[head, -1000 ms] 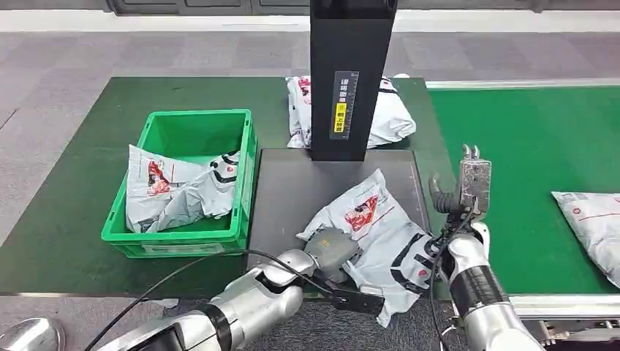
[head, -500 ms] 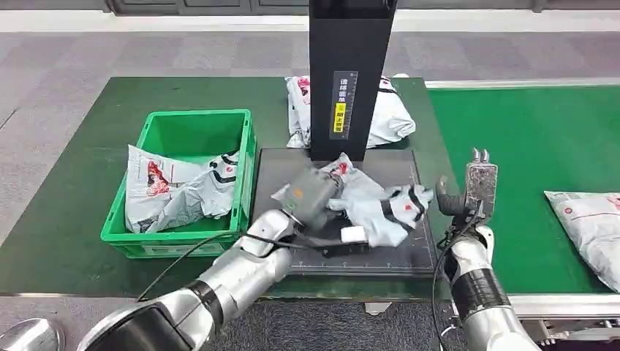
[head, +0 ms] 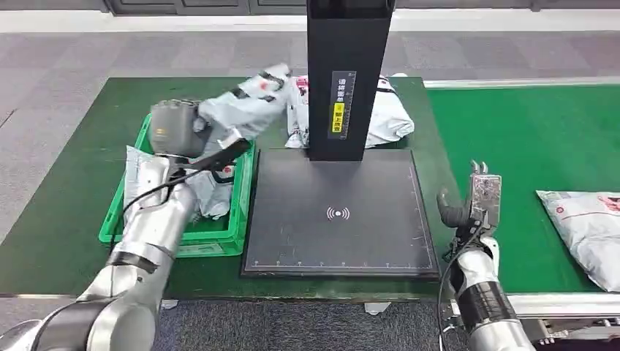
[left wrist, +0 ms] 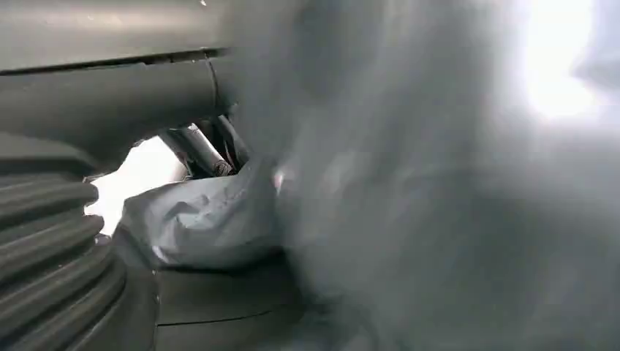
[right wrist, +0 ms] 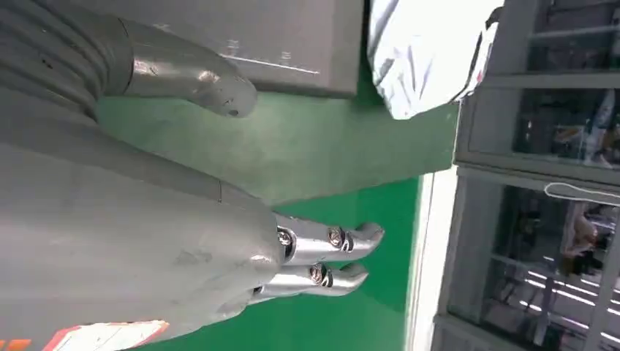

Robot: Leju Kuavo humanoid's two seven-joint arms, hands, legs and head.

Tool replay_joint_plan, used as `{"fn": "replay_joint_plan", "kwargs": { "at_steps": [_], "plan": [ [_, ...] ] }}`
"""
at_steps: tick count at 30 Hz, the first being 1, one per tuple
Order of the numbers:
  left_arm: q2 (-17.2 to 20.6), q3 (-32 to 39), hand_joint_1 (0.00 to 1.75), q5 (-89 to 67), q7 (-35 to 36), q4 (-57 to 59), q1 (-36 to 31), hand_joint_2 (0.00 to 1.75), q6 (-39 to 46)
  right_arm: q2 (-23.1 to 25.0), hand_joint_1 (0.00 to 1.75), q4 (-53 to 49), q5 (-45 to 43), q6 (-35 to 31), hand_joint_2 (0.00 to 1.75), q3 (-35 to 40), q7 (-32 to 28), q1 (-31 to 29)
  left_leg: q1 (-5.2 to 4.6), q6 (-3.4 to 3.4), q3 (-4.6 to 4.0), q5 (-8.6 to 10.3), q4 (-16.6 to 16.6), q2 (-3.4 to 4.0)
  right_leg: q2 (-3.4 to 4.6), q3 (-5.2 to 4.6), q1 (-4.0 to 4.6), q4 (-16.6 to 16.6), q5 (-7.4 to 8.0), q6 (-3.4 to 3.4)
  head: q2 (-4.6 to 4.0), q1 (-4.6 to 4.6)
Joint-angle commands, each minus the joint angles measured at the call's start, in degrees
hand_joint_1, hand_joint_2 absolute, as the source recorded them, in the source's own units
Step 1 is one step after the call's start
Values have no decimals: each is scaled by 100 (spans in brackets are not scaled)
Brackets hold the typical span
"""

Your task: Moved the parcel from conveyor to table for the left to box.

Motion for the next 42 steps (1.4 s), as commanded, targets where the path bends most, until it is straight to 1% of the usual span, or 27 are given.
{"fn": "replay_joint_plan", "kwargs": {
  "at_steps": [1, 2, 3, 4, 5, 6, 8, 9, 10, 11, 12, 14, 15, 16, 20, 21, 22, 24, 25, 26, 27, 29, 31, 33, 34, 39, 42],
  "plan": [
    [587, 1269, 175, -908, 591, -709, 128, 175, -13, -142, 0, -380, -112, 129, 175, -40, 296, 152, -1, -1, 9, -6, -2, 30, 2, 3, 3, -1, -2, -6, 0, 0],
    [587, 1269, 175, -908, 591, -709, 128, 175, -13, -142, 0, -380, -112, 129, 175, -40, 296, 152, 3, -1, 14, -9, -1, 34, -2, 11, 8, -5, -3, -8, -2, 0],
    [842, 513, 175, -559, 1217, -684, 288, 175, -13, -143, 0, -424, -107, 136, 175, -19, 324, 219, -2, 0, 9, -5, -3, 26, 2, 5, 2, -3, -2, -6, -2, 0],
    [892, 613, 175, -693, 1171, -560, 348, 175, -13, -142, 0, -489, -106, 131, 175, -6, 332, 268, 1, 1, 14, -7, -4, 28, -5, 14, 7, -8, -2, -7, 0, 0],
    [1027, 319, 175, -750, 1515, -309, 310, 175, -13, -139, 0, -512, -110, 137, 175, -3, 340, 280, -3, 0, 11, -4, -7, 20, 2, 8, 0, -5, -1, -5, -2, 0],
    [1049, 267, 175, -867, 1662, 84, 259, 175, -13, -146, 0, -505, -132, 131, 175, 14, 360, 280, -1, -1, 21, -7, -11, 37, 3, 17, 4, -12, -1, -8, 0, 0],
    [1049, 267, 175, -867, 1662, 84, 259, 175, -13, -146, 0, -505, -132, 131, 175, 14, 360, 280, -1, -1, 18, -2, -12, 14, -23, 22, 5, -13, -3, -8, -2, 0],
    [1049, 267, 175, -867, 1662, 84, 259, 175, -13, -146, 0, -505, -132, 131, 175, 14, 360, 280, -2, -2, 12, -2, -6, 12, -16, 13, 3, -7, -4, -8, 0, 0],
    [1127, -112, 33, -722, 1963, 488, 78, 175, -13, -144, 0, -508, 12, 216, 175, -86, 440, 271, -1, -1, 5, -2, -3, 7, -11, 6, 2, -7, -3, -5, -2, 0],
    [1189, -332, 0, -1089, 2264, 567, 139, 175, -13, -143, 0, -515, 6, 257, 175, -43, 442, 267, -1, -2, 13, -4, -6, 16, -15, 14, 4, -8, -4, -8, -2, 0],
    [1170, -324, 0, -804, 1914, 1199, -10, 175, -13, -151, 0, -512, -7, 279, 175, -27, 448, 259, 0, -2, 14, -2, -6, 9, -34, 20, 7, -8, -7, -10, 0, 0],
    [1173, -334, 0, -733, 1870, 1471, -100, 175, -13, -162, 0, -518, -21, 288, 175, -19, 453, 255, -3, -1, 21, 0, -11, 4, -36, 26, 5, -13, -6, -9, 0, 0],
    [1051, -353, 0, -436, 1404, 2278, -314, 175, -117, -203, 0, -617, -37, 313, 175, -2, 494, 292, -2, -1, 16, -2, -6, 10, -24, 18, 5, -11, -4, -7, -2, 0],
    [957, -309, 0, -250, 1089, 2312, -302, 175, -178, -201, 0, -663, -41, 329, 175, -11, 508, 315, -4, 0, 8, 1, -4, -2, -28, 15, 1, -8, -4, -5, -2, 0],
    [561, -164, 0, 781, -459, 2257, -232, 175, -1601, -247, 0, -811, 36, 493, 175, -35, 705, 309, -4, 2, 12, 0, -2, -10, -43, 21, 2, -11, -8, -4, -2, 0],
    [502, -197, 0, 834, -487, 2205, -213, 175, -1655, -252, 0, -811, 47, 507, 175, -49, 718, 294, -3, 1, 2, -1, 2, -7, -25, 10, 0, -7, -4, -2, -2, 0],
    [502, -197, 0, 834, -487, 2205, -213, 175, -1655, -252, 0, -811, 47, 507, 175, -49, 718, 294, -4, 2, 8, -3, 1, -1, -37, 16, 2, -9, -6, -4, -2, 0],
    [495, -284, 0, 961, -504, 2096, -182, 175, -1770, -244, 0, -814, 68, 541, 175, -84, 734, 295, -4, 2, -1, -1, 5, -7, -32, 8, -1, -6, -5, -2, 0, 0],
    [463, -275, 0, 1429, -835, 2048, -175, 175, -2262, -237, 0, -808, 99, 589, 175, -123, 740, 291, -3, 1, 4, -3, 5, -3, -37, 14, 2, -8, -6, -3, -2, 0],
    [439, -306, 0, 1595, -956, 2009, -166, 175, -2448, -246, 0, -795, 105, 609, 175, -141, 741, 277, -1, 1, 1, -3, 6, -3, -32, 12, 4, -9, -5, -3, -2, 0],
    [391, -337, 0, 1958, -1222, 1944, -153, 175, -2885, -270, 0, -755, 102, 652, 175, -160, 741, 242, -2, 1, 9, -5, 3, 1, -39, 19, 4, -10, -7, -5, 0, 0],
    [351, -516, 0, 2435, -1411, 1773, -93, 175, -3229, -309, 0, -690, 103, 728, 175, -178, 733, 211, -3, 0, -3, -2, 6, 1, -20, 3, -1, -5, -2, -3, -2, 0],
    [376, -775, 0, 3019, -1608, 1654, -78, 175, -3789, -369, 0, -602, 84, 798, 175, -170, 722, 168, -4, 0, -3, -1, 6, 2, -26, 2, 0, -4, -3, -4, 0, 0],
    [407, -914, 0, 3361, -1687, 1605, -85, 175, -4127, -389, 0, -550, 63, 830, 175, -166, 704, 131, -3, 1, -3, 0, 7, -4, -34, 3, 2, -5, -3, -4, -2, 0],
    [437, -1017, 0, 3723, -1713, 1535, -82, 175, -4495, -378, 0, -562, 52, 857, 175, -175, 686, 137, 0, 2, 0, -1, 6, -4, -44, 11, 7, -9, -4, -5, 0, 0],
    [457, -1135, 0, 4896, -1578, 1480, -18, 175, -5240, -245, 0, -869, 142, 857, 175, -168, 741, 428, 1, 0, 5, -4, 1, -4, -34, 16, 7, -13, -3, -4, 0, 0],
    [474, -1149, 0, 5053, -1533, 1519, -24, 175, -5375, -206, 0, -805, 187, 867, 175, -142, 790, 357, -1, -1, 5, -3, 0, -6, -31, 15, 4, -11, -4, -5, -2, 0]
  ]
}}
